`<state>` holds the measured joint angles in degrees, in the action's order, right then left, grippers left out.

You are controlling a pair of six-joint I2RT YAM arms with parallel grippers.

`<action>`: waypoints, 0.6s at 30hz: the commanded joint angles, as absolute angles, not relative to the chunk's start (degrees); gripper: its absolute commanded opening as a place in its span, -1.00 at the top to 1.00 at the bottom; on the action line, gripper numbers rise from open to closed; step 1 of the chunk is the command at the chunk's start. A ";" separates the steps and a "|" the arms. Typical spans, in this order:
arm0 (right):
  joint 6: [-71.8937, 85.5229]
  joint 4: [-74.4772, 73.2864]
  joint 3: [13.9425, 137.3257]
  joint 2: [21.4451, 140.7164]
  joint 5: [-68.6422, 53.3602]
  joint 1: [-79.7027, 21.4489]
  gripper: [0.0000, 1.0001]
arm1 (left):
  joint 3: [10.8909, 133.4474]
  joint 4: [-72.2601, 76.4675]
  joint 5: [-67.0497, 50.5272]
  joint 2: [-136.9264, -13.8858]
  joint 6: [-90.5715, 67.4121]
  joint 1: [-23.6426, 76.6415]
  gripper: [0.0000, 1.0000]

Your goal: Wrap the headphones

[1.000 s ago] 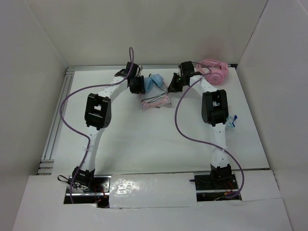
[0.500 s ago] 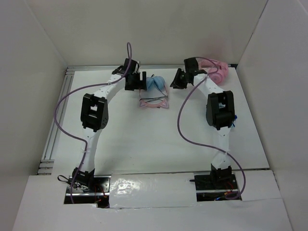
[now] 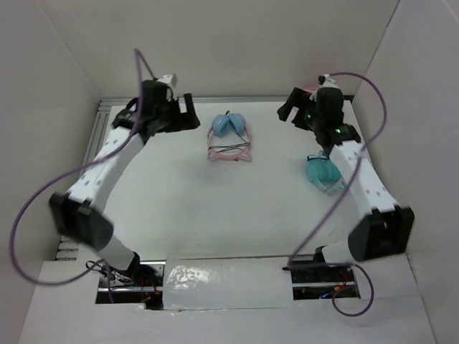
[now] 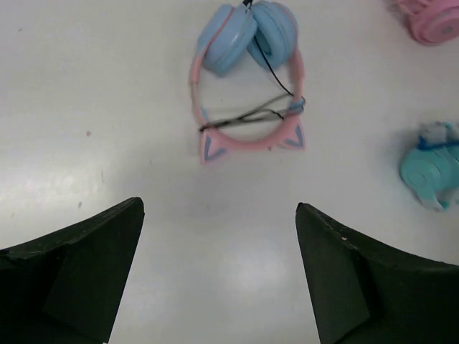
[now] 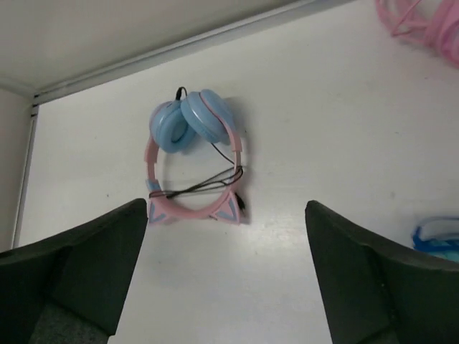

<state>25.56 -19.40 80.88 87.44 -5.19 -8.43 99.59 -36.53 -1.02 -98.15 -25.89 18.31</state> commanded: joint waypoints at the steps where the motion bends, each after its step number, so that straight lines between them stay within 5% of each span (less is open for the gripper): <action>1: 21.89 -12.92 72.53 69.32 3.04 -8.70 -0.99 | 85.65 -34.20 -0.35 -78.09 -32.94 18.81 -0.99; 10: 29.09 -19.69 50.32 36.50 8.36 -9.23 -0.99 | 50.57 -34.53 -1.85 -38.62 -45.43 20.39 -0.99; 18: 34.10 -19.16 34.46 11.01 5.71 -9.23 -0.99 | 46.76 -38.14 -1.67 -34.63 -49.92 23.29 -0.99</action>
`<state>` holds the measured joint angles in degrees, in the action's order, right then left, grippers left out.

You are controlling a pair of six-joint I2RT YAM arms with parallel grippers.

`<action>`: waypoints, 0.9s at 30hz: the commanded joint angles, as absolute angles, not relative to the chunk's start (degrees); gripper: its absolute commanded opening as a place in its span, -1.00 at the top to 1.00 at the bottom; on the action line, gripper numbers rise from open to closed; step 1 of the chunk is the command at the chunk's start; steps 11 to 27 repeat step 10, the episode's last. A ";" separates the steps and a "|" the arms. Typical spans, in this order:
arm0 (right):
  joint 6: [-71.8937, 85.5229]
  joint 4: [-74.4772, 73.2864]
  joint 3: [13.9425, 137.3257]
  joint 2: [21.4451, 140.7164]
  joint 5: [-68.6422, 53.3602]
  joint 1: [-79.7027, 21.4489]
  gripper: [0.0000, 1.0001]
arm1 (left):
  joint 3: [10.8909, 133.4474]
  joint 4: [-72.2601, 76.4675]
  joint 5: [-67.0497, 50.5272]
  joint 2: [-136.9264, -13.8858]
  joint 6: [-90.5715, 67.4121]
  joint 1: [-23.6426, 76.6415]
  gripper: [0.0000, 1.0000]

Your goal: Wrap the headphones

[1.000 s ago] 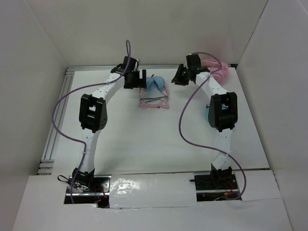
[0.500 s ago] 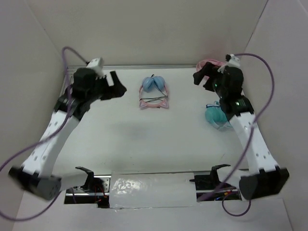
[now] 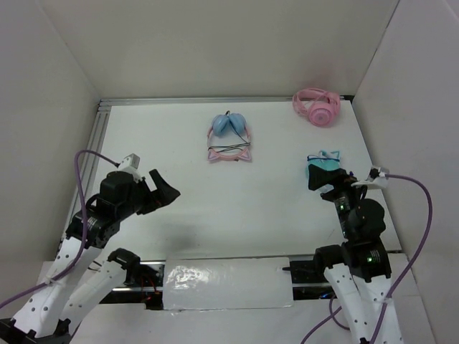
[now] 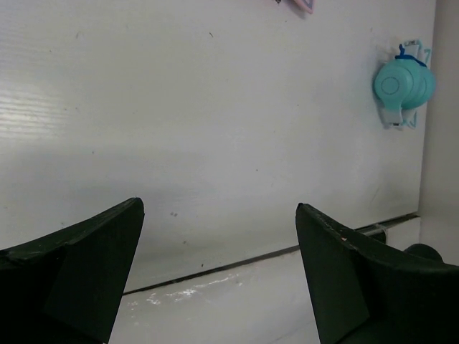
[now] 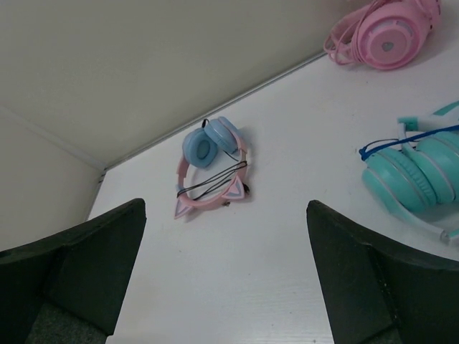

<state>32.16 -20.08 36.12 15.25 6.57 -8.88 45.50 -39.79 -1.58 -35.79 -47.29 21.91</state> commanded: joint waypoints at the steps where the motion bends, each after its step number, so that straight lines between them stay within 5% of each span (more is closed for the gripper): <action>1: 34.19 -19.94 33.76 10.03 6.32 -9.23 -0.99 | 47.28 -38.67 -1.67 -34.37 -49.92 23.64 -0.99; 27: 34.19 -21.54 33.84 8.87 9.15 -9.23 -0.99 | 45.27 -41.31 4.57 -32.70 -53.96 29.79 -0.99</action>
